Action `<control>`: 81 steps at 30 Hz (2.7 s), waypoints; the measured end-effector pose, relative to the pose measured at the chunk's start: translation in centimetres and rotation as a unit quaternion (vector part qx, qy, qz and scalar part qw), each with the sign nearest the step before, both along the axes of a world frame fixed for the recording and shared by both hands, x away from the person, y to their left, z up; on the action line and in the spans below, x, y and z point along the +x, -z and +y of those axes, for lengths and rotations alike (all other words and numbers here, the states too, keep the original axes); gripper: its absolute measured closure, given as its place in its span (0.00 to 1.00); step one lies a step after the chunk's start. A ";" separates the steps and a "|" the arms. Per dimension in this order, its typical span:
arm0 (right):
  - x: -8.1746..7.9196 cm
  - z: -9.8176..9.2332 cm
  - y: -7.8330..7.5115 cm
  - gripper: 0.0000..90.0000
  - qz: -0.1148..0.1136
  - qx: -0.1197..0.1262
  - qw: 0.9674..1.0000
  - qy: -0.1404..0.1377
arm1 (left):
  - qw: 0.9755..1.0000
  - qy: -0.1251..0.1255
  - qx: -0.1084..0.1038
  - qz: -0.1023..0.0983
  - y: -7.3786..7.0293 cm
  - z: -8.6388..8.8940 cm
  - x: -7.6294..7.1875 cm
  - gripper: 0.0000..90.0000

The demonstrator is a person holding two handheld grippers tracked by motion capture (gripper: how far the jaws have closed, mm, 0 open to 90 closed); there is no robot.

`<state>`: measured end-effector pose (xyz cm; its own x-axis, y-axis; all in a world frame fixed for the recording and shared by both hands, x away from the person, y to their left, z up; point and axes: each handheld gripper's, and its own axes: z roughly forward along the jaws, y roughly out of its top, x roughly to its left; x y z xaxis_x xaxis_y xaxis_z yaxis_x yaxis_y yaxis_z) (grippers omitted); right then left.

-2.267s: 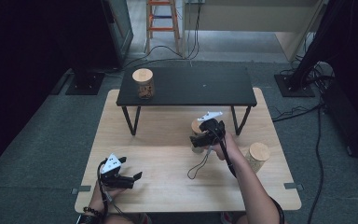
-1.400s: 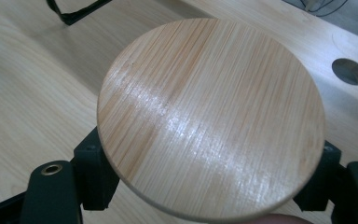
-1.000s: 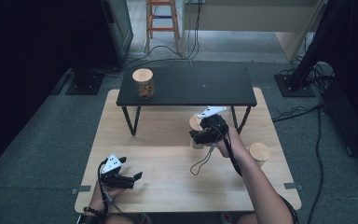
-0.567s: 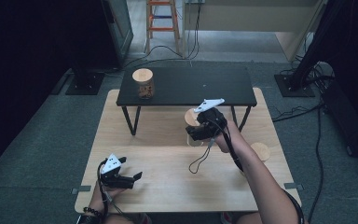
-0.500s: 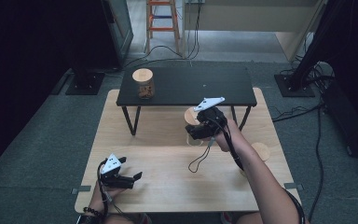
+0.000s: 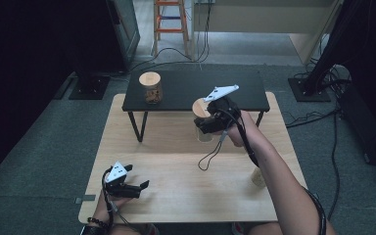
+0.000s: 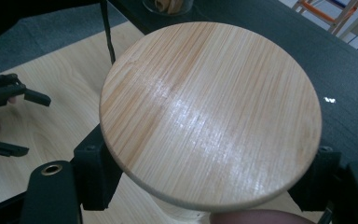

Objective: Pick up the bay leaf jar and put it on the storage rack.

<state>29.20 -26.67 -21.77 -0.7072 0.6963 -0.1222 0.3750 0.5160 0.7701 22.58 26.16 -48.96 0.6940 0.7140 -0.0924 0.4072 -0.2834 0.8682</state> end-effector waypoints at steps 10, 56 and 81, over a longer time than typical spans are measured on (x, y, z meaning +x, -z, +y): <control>1.2 -0.2 -1.8 0.28 0.001 0.009 1.000 -0.004 | 1.000 -0.001 -0.001 0.000 0.0 0.0 0.0 0.01; 8.8 0.1 -5.0 0.28 0.007 0.043 0.998 0.043 | 1.000 -0.001 -0.001 -0.007 0.1 -0.1 -0.3 0.01; 13.0 -0.4 -5.1 0.28 0.030 0.066 0.995 0.062 | 1.000 -0.005 0.001 -0.006 0.1 -0.2 -0.3 0.01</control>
